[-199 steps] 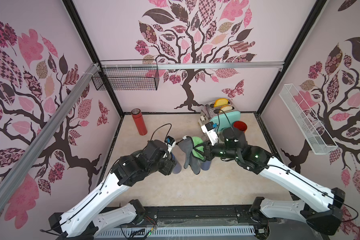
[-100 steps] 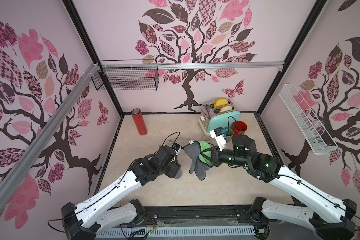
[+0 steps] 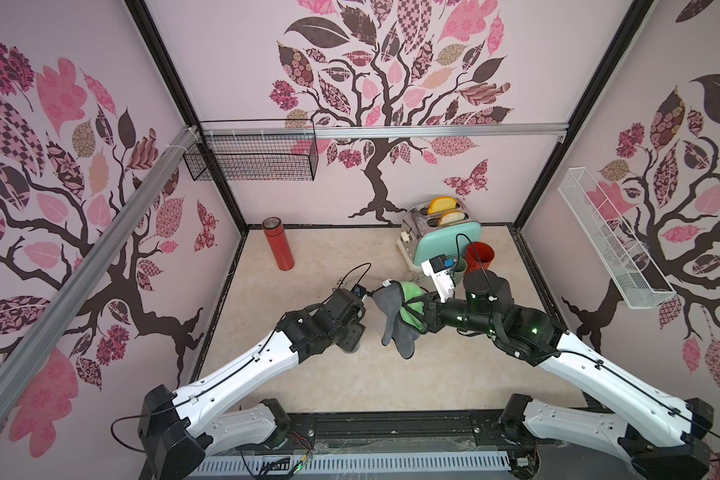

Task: Wipe the surface of the thermos
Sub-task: Place the thermos at the center of the board, then pick up the thermos from the center of the board.

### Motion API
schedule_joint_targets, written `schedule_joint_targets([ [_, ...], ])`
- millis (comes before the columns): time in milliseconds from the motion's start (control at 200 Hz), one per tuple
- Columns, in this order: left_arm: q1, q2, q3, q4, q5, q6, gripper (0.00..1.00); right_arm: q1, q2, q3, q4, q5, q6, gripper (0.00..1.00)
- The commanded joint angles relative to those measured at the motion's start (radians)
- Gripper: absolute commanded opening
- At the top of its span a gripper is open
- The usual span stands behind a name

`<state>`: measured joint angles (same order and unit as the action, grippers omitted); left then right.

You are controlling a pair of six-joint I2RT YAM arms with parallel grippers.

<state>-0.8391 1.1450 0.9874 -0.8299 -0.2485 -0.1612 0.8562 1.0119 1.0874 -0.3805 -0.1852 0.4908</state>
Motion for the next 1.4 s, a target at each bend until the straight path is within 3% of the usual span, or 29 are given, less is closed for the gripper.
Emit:
schedule_joint_targets([
  [0,0.004,-0.024,-0.004,0.043,-0.028,-0.003,0.18,0.005,-0.021,0.015,-0.002,0.013,-0.005,0.00],
  [135,0.004,-0.041,0.005,0.034,-0.003,0.001,0.70,0.005,-0.014,0.014,-0.002,0.008,0.001,0.00],
  [245,0.005,-0.067,0.020,0.027,-0.003,0.009,0.82,0.004,-0.009,0.011,0.004,0.003,0.008,0.00],
  [370,0.004,-0.090,0.042,-0.004,0.002,0.021,0.87,0.005,-0.004,0.011,0.003,-0.001,0.011,0.00],
  [405,0.004,-0.099,0.046,-0.010,0.000,0.023,0.98,0.005,-0.003,0.009,0.003,-0.002,0.011,0.00],
  [575,0.004,-0.212,0.008,-0.006,0.010,0.019,0.98,0.004,-0.001,0.012,-0.002,0.002,0.007,0.00],
  [790,0.001,-0.441,-0.217,0.165,0.045,-0.021,0.98,0.005,0.019,0.024,-0.008,0.021,-0.016,0.00],
  [955,-0.062,-0.567,-0.286,0.279,-0.049,-0.017,0.98,0.005,0.031,0.043,-0.016,0.030,-0.029,0.00],
  [1175,-0.151,-0.523,-0.331,0.322,-0.157,-0.037,0.98,0.004,0.019,0.044,-0.026,0.046,-0.042,0.00],
  [1395,-0.206,-0.549,-0.491,0.575,-0.271,-0.086,0.98,0.002,0.010,0.061,-0.057,0.064,-0.085,0.00],
])
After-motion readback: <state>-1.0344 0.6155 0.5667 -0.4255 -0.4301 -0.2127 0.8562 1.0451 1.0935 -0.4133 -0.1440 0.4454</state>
